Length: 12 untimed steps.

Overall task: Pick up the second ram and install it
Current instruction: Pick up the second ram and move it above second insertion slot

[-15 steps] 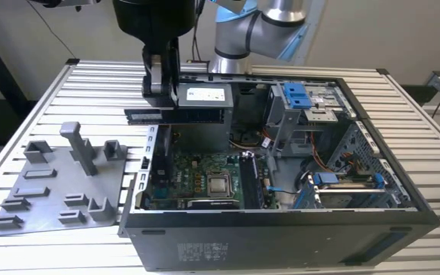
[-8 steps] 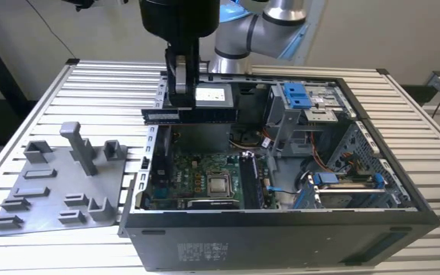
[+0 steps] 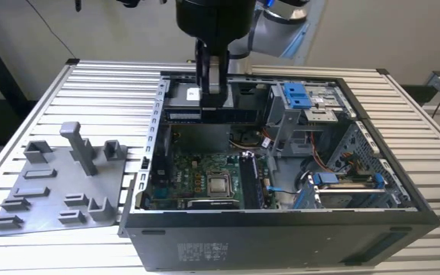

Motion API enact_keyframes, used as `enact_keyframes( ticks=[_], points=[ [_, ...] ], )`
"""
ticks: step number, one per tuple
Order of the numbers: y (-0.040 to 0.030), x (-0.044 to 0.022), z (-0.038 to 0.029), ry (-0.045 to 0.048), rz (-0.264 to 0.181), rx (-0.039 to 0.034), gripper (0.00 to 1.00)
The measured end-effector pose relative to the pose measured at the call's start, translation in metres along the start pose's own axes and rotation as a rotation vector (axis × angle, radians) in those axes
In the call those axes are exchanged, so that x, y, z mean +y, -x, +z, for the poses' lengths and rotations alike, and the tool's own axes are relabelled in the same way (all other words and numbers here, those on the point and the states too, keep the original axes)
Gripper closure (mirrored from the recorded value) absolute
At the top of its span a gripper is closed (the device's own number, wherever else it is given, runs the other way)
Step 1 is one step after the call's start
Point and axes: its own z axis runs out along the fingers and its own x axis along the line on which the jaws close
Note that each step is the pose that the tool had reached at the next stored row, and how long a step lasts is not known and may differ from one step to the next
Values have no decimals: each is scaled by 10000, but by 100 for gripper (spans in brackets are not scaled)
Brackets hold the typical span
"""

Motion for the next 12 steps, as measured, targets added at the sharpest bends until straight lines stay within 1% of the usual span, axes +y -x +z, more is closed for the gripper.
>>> enact_keyframes(
  ticks=[4,6,9,12],
  points=[
    [0,-182,-2,122,5,0,86],
    [0,-266,-3,167,7,-1,86],
    [0,-378,-5,201,9,-1,86],
    [-1,-482,-6,210,9,-1,86]
  ],
)
